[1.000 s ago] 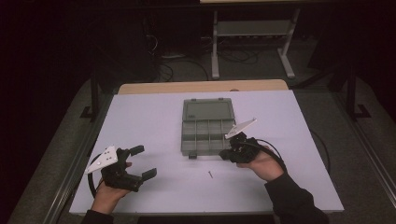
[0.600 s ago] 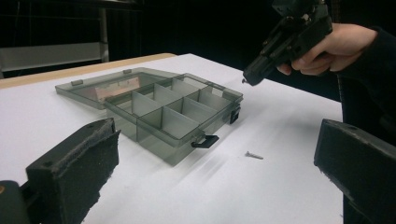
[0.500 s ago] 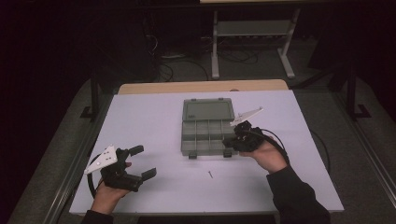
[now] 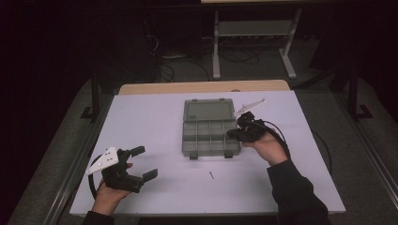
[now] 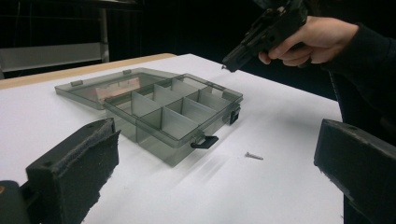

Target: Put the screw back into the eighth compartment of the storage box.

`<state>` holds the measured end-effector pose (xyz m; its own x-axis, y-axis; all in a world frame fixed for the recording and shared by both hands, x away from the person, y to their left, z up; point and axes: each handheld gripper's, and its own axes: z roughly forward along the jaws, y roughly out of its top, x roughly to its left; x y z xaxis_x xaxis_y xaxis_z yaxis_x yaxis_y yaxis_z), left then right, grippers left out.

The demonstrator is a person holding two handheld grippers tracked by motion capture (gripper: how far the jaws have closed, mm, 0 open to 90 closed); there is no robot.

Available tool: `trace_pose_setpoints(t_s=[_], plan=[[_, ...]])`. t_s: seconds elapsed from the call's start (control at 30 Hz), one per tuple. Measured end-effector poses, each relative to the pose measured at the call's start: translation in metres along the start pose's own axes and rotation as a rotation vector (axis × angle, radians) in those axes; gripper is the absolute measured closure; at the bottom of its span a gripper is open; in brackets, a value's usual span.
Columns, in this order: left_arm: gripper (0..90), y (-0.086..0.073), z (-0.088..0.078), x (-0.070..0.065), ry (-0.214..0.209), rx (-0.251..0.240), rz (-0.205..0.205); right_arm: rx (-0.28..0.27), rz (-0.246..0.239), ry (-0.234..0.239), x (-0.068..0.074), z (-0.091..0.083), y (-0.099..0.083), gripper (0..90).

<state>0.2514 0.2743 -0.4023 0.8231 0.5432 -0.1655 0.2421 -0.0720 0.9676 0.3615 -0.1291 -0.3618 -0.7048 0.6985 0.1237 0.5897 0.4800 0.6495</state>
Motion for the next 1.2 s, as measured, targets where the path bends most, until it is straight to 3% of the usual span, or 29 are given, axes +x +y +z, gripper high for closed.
trace_pose_setpoints(t_s=[0.6, 1.1, 1.17, 1.2], plan=[[0.0, 0.0, -0.002, 0.0, 0.006, -0.001, -0.003, 0.082, 0.0, -0.041, -0.014, 0.025, -0.013, 87.2], [0.0, -0.001, -0.002, 0.0, 0.005, 0.004, -0.003, 0.127, -0.01, -0.039, -0.013, 0.036, -0.017, 86.9], [0.0, -0.001, -0.002, 0.0, 0.005, 0.003, -0.004, 0.121, -0.008, -0.04, -0.013, 0.035, -0.016, 85.2], [0.0, -0.001, -0.002, 0.0, 0.006, 0.004, -0.002, 0.114, -0.009, -0.045, -0.013, 0.034, -0.016, 78.4]])
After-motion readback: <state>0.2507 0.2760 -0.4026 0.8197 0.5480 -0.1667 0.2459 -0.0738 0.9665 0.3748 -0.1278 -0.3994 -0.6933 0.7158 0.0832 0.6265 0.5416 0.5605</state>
